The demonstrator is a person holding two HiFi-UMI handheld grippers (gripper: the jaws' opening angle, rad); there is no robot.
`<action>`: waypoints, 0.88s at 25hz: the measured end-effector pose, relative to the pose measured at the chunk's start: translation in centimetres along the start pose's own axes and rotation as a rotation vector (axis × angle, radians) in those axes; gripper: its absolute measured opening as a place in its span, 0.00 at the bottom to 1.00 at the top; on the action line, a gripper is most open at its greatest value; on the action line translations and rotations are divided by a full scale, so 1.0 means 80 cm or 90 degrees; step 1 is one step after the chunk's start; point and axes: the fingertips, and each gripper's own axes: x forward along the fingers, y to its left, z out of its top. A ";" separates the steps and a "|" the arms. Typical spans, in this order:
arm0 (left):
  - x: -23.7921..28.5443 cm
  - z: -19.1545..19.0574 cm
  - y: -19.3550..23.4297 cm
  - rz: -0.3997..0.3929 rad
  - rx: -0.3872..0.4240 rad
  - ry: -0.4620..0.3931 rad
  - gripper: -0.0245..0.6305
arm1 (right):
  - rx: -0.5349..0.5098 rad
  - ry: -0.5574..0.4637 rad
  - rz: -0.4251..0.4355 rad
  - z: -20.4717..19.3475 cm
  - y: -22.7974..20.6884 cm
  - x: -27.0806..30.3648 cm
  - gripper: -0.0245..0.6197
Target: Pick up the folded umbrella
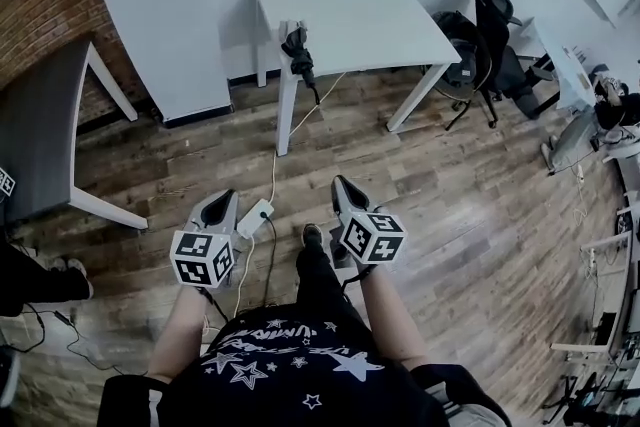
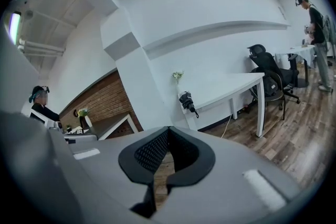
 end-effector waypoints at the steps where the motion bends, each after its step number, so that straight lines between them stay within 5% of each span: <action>1: 0.011 0.004 0.001 0.004 0.002 0.002 0.04 | 0.002 0.001 0.005 0.007 -0.007 0.013 0.06; 22: 0.269 0.126 0.025 0.114 -0.031 -0.005 0.04 | -0.029 0.057 0.096 0.163 -0.149 0.257 0.06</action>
